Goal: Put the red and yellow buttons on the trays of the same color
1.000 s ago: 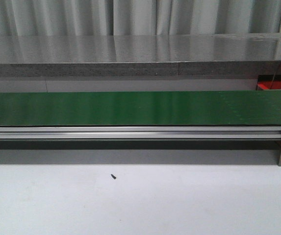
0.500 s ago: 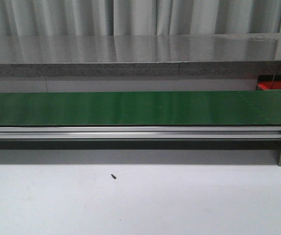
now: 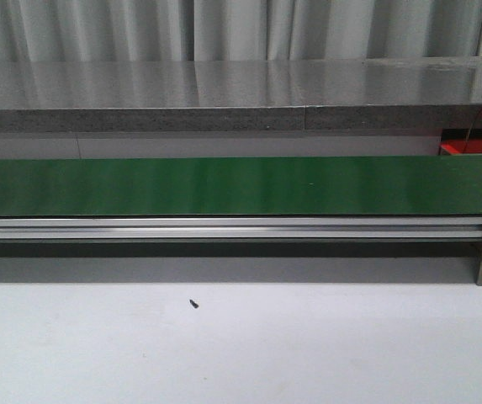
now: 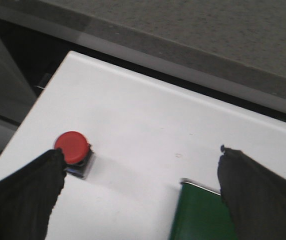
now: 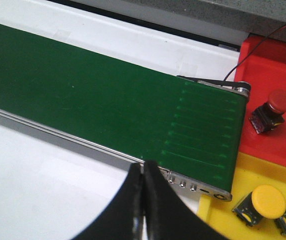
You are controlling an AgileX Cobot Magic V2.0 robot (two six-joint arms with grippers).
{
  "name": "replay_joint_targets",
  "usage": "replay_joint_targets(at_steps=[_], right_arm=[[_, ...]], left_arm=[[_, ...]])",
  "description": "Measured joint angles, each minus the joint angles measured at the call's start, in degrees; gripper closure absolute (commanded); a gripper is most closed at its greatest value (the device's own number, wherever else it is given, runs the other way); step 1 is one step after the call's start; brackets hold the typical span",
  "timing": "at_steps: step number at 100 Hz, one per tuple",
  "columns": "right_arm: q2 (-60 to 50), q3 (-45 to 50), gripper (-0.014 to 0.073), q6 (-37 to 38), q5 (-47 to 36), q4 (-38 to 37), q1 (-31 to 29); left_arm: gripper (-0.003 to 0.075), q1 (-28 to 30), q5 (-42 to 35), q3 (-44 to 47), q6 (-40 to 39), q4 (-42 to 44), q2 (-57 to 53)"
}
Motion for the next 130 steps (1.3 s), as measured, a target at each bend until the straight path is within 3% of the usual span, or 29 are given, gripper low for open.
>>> replay_joint_targets(at_steps=[22, 68, 109, 118, 130], right_arm=[[0.0, 0.0, 0.0662, 0.0, 0.0, 0.0, 0.0], [0.0, 0.0, 0.0662, 0.0, 0.0, 0.0, 0.0], [0.0, 0.0, 0.0662, 0.0, 0.0, 0.0, 0.0], [0.0, 0.0, 0.0662, 0.0, 0.0, 0.0, 0.0], [0.0, 0.0, 0.0662, 0.0, 0.0, 0.0, 0.0]], left_arm=[[0.011, 4.2, -0.3, -4.6, -0.3, 1.2, 8.6], [0.0111, 4.7, 4.5, -21.2, -0.4, 1.3, 26.2], [0.0113, 4.6, 4.6, -23.1, -0.5, 1.8, 32.8], [0.0143, 4.6, 4.6, -23.1, -0.6, 2.0, 33.8], [0.0241, 4.2, 4.5, -23.1, -0.6, 2.1, 34.0]])
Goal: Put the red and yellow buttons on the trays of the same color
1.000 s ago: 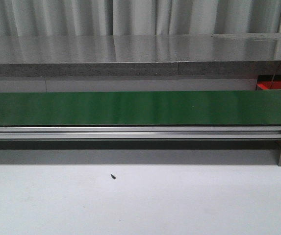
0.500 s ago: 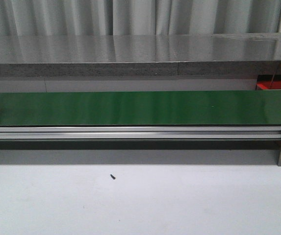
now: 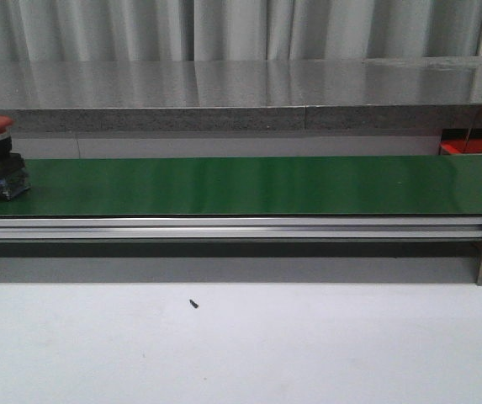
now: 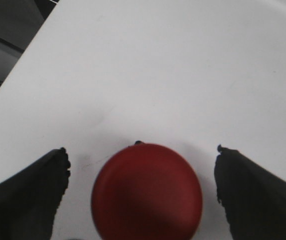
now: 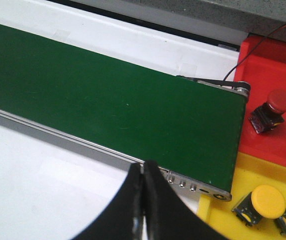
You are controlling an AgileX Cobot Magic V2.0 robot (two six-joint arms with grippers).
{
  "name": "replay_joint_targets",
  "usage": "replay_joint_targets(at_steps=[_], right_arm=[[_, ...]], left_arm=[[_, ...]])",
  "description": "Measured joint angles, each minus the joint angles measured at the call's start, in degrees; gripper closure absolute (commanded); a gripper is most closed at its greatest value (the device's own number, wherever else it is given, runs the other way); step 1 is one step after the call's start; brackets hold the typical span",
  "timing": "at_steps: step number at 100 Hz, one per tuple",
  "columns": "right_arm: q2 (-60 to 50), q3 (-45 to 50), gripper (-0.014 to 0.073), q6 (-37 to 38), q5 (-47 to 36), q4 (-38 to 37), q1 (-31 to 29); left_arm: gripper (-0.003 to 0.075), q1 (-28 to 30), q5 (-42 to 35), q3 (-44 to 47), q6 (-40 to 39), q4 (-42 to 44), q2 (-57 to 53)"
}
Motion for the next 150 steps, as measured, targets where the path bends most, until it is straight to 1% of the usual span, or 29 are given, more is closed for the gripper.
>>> replay_joint_targets(at_steps=[20, 21, 31, 38, 43, 63, 80, 89, 110, 131, 150], right_arm=[[0.0, 0.0, 0.0662, 0.0, 0.0, 0.0, 0.0], [0.0, 0.0, 0.0662, 0.0, 0.0, 0.0, 0.0], [0.0, 0.0, 0.0662, 0.0, 0.0, 0.0, 0.0], [0.0, 0.0, 0.0662, 0.0, 0.0, 0.0, 0.0], [0.0, 0.0, 0.0662, 0.0, 0.0, 0.0, 0.0], [0.0, 0.0, 0.0662, 0.0, 0.0, 0.0, 0.0], [0.0, 0.0, 0.0662, 0.0, 0.0, 0.0, 0.0], [0.0, 0.0, 0.0662, 0.0, 0.0, 0.0, 0.0], [0.0, 0.0, 0.0662, 0.0, 0.0, 0.0, 0.0], [0.0, 0.0, 0.0662, 0.0, 0.0, 0.0, 0.0], [0.0, 0.0, 0.0662, 0.0, 0.0, 0.0, 0.0]], left_arm=[[0.0446, -0.4, -0.6, 0.0, -0.1, 0.0, 0.0], [0.0446, -0.4, -0.6, 0.0, -0.1, 0.0, 0.0], [0.0543, -0.4, -0.6, 0.0, -0.1, 0.0, 0.0], [0.0589, -0.4, -0.6, 0.0, -0.1, 0.0, 0.0], [0.0608, -0.4, -0.3, 0.0, -0.1, 0.0, 0.0], [0.0617, -0.4, 3.4, 0.0, -0.1, -0.1, -2.7], [0.0617, -0.6, 8.6, 0.0, -0.1, -2.7, -8.6], [0.0617, -1.3, 9.7, 1.2, -0.1, -3.3, -11.8], [0.0617, -5.1, 10.1, 9.7, -0.1, -3.6, -20.7], [0.0617, -10.5, 6.6, 21.2, 0.0, -3.8, -30.7], [0.0617, -14.7, 3.7, 28.1, 0.1, -4.0, -33.9]])
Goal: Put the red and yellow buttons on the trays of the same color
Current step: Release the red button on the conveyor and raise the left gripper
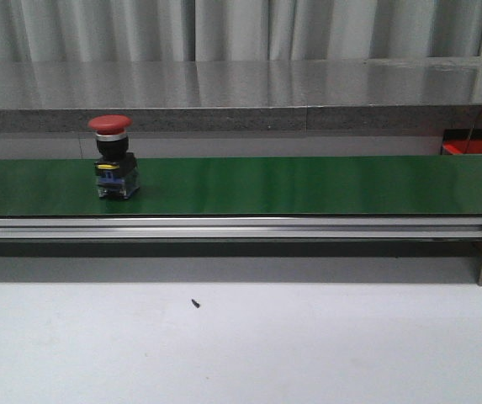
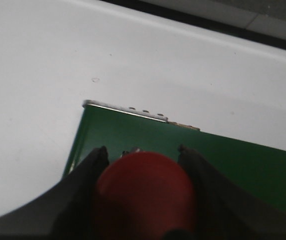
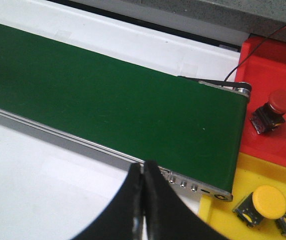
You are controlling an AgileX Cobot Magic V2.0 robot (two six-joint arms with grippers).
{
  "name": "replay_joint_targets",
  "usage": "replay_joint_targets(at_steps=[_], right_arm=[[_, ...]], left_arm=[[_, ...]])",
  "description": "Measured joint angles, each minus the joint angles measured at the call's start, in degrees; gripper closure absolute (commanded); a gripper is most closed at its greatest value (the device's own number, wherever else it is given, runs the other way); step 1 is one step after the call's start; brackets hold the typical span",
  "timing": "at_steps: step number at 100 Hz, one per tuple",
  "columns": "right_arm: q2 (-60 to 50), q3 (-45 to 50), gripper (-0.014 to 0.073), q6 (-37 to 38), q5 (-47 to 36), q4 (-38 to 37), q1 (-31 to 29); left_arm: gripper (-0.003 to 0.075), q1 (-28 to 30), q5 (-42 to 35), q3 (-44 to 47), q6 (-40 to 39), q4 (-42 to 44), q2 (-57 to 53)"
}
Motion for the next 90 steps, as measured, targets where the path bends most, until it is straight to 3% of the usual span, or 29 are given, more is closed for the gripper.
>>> replay_joint_targets(at_steps=[60, 69, 90], right_arm=[[0.0, 0.0, 0.0662, 0.0, 0.0, 0.0, 0.0], [0.0, 0.0, 0.0662, 0.0, 0.0, 0.0, 0.0], [0.0, 0.0, 0.0662, 0.0, 0.0, 0.0, 0.0]], left_arm=[[0.0598, -2.1, -5.8, 9.0, 0.1, 0.0, 0.0], [0.0517, -2.1, -5.9, 9.1, 0.5, 0.0, 0.2], [0.0153, -2.5, -5.9, 9.2, 1.1, -0.3, 0.2]])
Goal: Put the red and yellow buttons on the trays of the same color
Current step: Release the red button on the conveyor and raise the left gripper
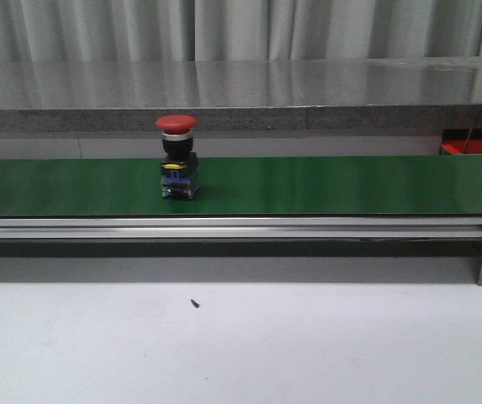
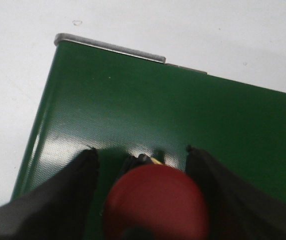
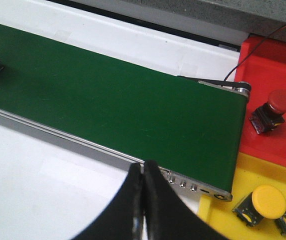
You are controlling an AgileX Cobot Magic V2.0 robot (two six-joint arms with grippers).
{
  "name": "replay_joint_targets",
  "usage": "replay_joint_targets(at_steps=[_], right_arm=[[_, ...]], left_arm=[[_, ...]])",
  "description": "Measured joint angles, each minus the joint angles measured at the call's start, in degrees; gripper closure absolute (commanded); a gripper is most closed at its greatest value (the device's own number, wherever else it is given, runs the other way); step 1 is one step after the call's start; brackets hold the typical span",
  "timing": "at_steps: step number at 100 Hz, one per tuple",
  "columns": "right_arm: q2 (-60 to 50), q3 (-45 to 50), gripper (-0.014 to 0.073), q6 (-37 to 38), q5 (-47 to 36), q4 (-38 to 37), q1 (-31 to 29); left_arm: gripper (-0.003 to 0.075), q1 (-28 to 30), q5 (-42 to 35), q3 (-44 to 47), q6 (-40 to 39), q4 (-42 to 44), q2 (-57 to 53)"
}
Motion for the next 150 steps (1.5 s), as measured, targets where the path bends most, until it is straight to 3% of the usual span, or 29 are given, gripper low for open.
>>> replay_joint_targets(at_steps=[10, 46, 79, 89, 103, 136, 150], right_arm=[[0.0, 0.0, 0.0662, 0.0, 0.0, 0.0, 0.0], [0.0, 0.0, 0.0662, 0.0, 0.0, 0.0, 0.0], [0.0, 0.0, 0.0662, 0.0, 0.0, 0.0, 0.0], [0.0, 0.0, 0.0662, 0.0, 0.0, 0.0, 0.0], [0.0, 0.0, 0.0662, 0.0, 0.0, 0.3, 0.0], [0.0, 0.0, 0.0662, 0.0, 0.1, 3.9, 0.0], [0.0, 0.0, 0.0662, 0.0, 2.1, 6.5, 0.0]], left_arm=[[0.009, 0.0, 0.0, 0.1, 0.1, -1.0, -0.3], [0.0092, 0.0, 0.1, 0.1, 0.3, -2.5, -13.2], [0.0108, -0.8, 3.0, 5.4, 9.2, -10.3, -32.2], [0.0164, -2.2, 3.0, 9.8, 10.3, -11.0, -38.1], [0.03, -5.0, 3.0, 16.9, 10.7, -11.3, -46.8], [0.0742, -7.4, 3.0, 32.6, 11.3, -11.4, -66.4], [0.0739, -7.4, 2.8, 36.7, 11.4, -11.4, -71.8]])
